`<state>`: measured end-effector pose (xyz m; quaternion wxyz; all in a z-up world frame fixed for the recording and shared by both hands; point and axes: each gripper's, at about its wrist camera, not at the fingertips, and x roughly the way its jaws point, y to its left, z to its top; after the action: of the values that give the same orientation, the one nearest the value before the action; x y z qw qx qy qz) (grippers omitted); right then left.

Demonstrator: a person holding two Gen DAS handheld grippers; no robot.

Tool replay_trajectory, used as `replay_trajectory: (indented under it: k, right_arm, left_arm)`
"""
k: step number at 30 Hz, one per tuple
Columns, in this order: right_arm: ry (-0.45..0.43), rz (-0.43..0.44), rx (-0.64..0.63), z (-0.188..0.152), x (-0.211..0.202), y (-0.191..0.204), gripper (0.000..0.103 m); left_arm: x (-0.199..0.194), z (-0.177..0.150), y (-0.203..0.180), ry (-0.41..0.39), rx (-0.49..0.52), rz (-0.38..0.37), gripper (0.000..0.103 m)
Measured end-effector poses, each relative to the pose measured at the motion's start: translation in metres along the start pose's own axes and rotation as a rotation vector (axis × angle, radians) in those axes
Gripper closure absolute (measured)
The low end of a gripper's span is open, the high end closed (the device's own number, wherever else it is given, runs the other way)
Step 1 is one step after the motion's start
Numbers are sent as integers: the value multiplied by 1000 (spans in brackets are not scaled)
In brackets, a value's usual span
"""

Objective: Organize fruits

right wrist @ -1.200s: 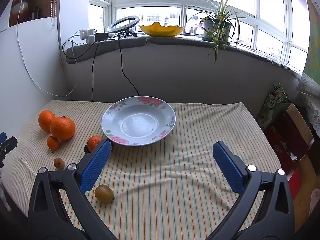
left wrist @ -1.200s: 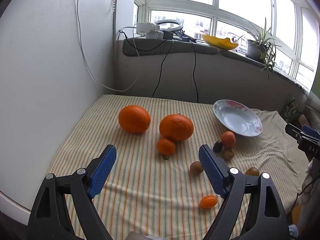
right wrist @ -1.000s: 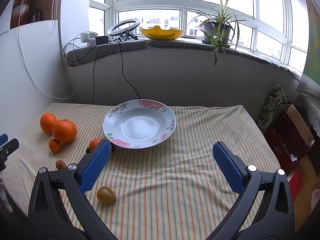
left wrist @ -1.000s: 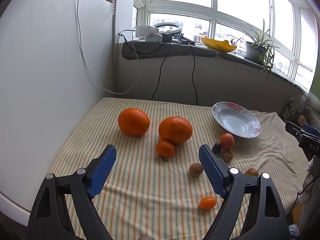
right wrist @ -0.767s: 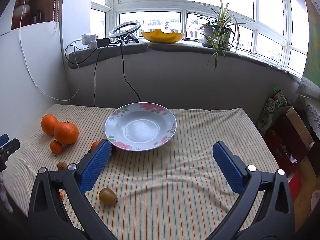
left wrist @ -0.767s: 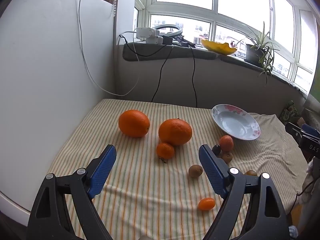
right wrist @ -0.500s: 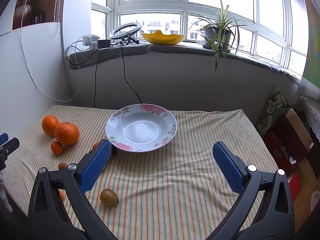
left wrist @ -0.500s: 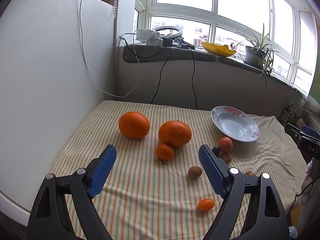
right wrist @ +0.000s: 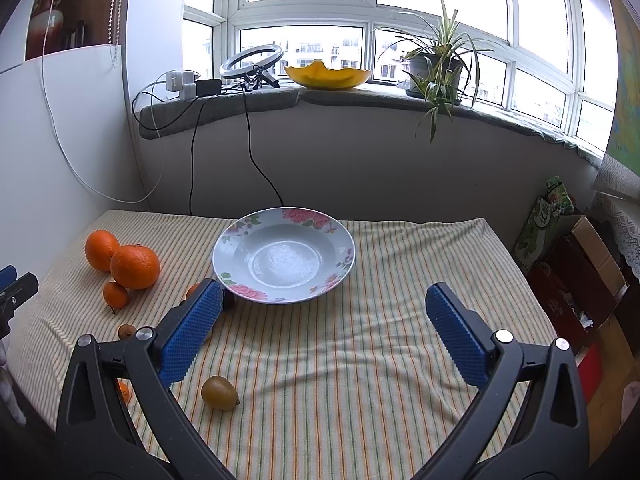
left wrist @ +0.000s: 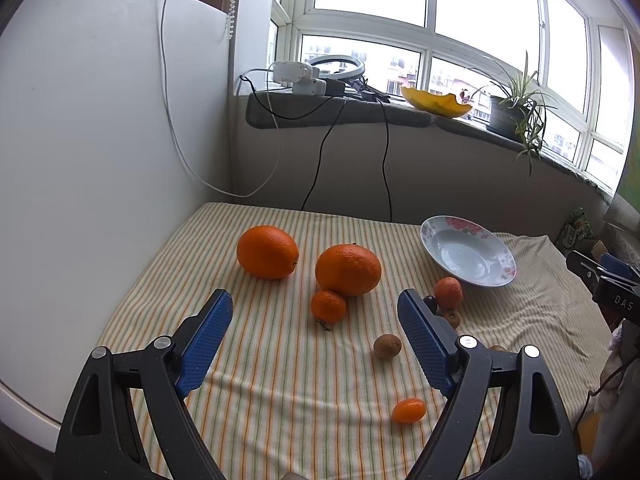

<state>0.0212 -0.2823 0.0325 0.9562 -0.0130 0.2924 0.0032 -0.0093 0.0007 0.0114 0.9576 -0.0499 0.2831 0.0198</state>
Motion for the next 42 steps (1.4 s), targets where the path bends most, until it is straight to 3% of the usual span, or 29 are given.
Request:
replay_trajectory:
  k: [42]
  right_arm:
    - [13,10,-9,-3,5,3,0]
  left_arm:
    - [2,-3,-3,2,3,-19,18]
